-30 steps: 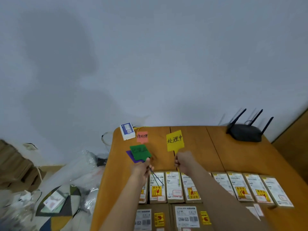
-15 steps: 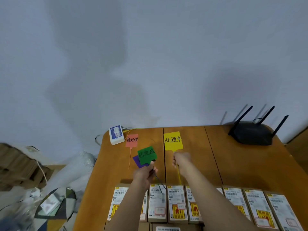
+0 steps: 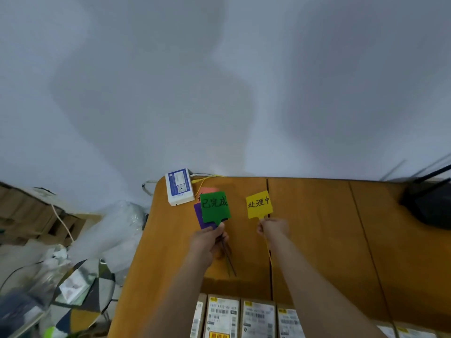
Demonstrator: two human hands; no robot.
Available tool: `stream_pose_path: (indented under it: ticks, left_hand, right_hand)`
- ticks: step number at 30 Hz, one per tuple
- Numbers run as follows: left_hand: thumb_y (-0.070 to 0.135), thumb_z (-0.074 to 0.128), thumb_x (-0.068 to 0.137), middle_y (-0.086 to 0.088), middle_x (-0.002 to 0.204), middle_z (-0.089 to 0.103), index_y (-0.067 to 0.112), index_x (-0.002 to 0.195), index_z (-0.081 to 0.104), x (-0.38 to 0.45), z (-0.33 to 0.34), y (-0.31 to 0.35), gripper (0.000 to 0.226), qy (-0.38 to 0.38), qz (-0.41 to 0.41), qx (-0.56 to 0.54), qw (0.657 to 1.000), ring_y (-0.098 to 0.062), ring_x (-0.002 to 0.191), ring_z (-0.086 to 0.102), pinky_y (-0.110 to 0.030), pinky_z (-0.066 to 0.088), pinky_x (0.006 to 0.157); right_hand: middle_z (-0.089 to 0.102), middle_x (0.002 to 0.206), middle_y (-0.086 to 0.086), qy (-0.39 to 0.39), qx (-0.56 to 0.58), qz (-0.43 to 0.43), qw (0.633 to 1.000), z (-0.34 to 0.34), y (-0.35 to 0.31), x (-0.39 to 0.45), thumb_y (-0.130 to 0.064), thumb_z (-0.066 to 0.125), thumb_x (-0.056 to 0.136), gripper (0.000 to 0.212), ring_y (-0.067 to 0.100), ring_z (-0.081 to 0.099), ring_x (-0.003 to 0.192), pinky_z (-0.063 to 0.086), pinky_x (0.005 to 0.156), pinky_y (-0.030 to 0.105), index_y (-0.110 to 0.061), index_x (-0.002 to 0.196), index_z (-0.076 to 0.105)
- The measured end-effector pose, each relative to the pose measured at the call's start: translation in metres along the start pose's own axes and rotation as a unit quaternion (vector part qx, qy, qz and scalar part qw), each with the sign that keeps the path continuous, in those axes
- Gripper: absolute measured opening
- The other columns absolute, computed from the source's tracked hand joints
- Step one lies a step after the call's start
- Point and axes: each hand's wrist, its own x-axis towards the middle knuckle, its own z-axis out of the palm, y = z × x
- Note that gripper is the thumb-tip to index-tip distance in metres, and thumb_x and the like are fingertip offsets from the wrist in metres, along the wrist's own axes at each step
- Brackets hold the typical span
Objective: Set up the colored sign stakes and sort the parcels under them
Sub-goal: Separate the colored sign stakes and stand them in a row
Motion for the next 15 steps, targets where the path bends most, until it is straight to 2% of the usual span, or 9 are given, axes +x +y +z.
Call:
stream_pose_path:
  ticks: [2, 4, 6, 8, 10, 13, 15]
  left_hand:
    - [0.001, 0.069, 0.086, -0.012, 0.083, 0.057, -0.002, 0.102, 0.057, 0.019, -0.004, 0.010, 0.020, 0.006, 0.004, -0.014, 1.000, -0.021, 0.071, 0.061, -0.032, 0.059, 0.071]
    - [0.002, 0.069, 0.086, -0.012, 0.085, 0.058, -0.003, 0.105, 0.057, 0.036, -0.006, 0.019, 0.023, 0.007, 0.009, -0.017, 1.000, -0.022, 0.074, 0.061, -0.032, 0.058, 0.074]
    - [0.002, 0.069, 0.086, -0.013, 0.085, 0.058, -0.003, 0.109, 0.057, 0.049, -0.005, 0.024, 0.026, 0.004, 0.017, -0.016, 1.000, -0.022, 0.073, 0.061, -0.034, 0.058, 0.079]
    - [0.002, 0.069, 0.087, -0.013, 0.085, 0.058, -0.004, 0.110, 0.057, 0.058, -0.003, 0.028, 0.027, -0.001, 0.023, -0.012, 1.000, -0.021, 0.072, 0.061, -0.035, 0.057, 0.083]
    - [0.001, 0.068, 0.087, -0.014, 0.086, 0.058, -0.005, 0.108, 0.056, 0.065, 0.000, 0.030, 0.025, -0.003, 0.025, -0.009, 1.000, -0.021, 0.072, 0.060, -0.038, 0.057, 0.088]
    - [0.000, 0.068, 0.087, -0.014, 0.087, 0.058, -0.002, 0.100, 0.056, 0.070, 0.004, 0.032, 0.018, -0.003, 0.026, -0.010, 1.000, -0.021, 0.073, 0.060, -0.040, 0.056, 0.091]
    - [0.001, 0.069, 0.086, -0.015, 0.091, 0.059, 0.000, 0.097, 0.057, 0.072, 0.005, 0.031, 0.016, 0.000, 0.028, -0.008, 1.000, -0.021, 0.074, 0.061, -0.040, 0.056, 0.090]
  right_hand:
    - [0.065, 0.072, 0.011, 0.004, -0.010, -0.003, 1.000, 0.018, -0.001, 0.017, 0.001, 0.066, 0.089, 0.007, 0.017, 0.059, 0.058, 0.054, 0.055, 0.026, 0.002, 0.095, 0.069]
    - [0.067, 0.074, 0.012, 0.004, -0.037, -0.004, 0.999, 0.032, -0.001, 0.033, -0.001, 0.065, 0.090, 0.007, 0.019, 0.062, 0.059, 0.060, 0.064, 0.035, 0.004, 0.092, 0.069]
    - [0.071, 0.075, 0.010, 0.012, -0.113, -0.028, 0.993, 0.040, -0.001, 0.046, -0.009, 0.066, 0.090, 0.012, 0.024, 0.068, 0.063, 0.061, 0.072, 0.043, 0.002, 0.087, 0.071]
    - [0.074, 0.081, 0.008, 0.023, -0.206, -0.059, 0.977, 0.044, -0.001, 0.052, -0.018, 0.066, 0.088, 0.014, 0.027, 0.071, 0.070, 0.060, 0.063, 0.037, -0.006, 0.087, 0.071]
    - [0.074, 0.088, 0.008, 0.026, -0.272, -0.080, 0.959, 0.046, -0.002, 0.052, -0.021, 0.064, 0.088, 0.014, 0.029, 0.070, 0.076, 0.049, 0.055, 0.027, -0.009, 0.091, 0.070]
    - [0.071, 0.098, 0.012, 0.037, -0.315, -0.090, 0.944, 0.049, -0.002, 0.055, -0.019, 0.064, 0.089, 0.017, 0.033, 0.068, 0.090, 0.044, 0.061, 0.028, -0.007, 0.100, 0.068]
    - [0.070, 0.100, 0.013, 0.038, -0.326, -0.091, 0.940, 0.050, -0.002, 0.058, -0.018, 0.065, 0.089, 0.017, 0.033, 0.067, 0.092, 0.044, 0.061, 0.029, -0.006, 0.101, 0.067]
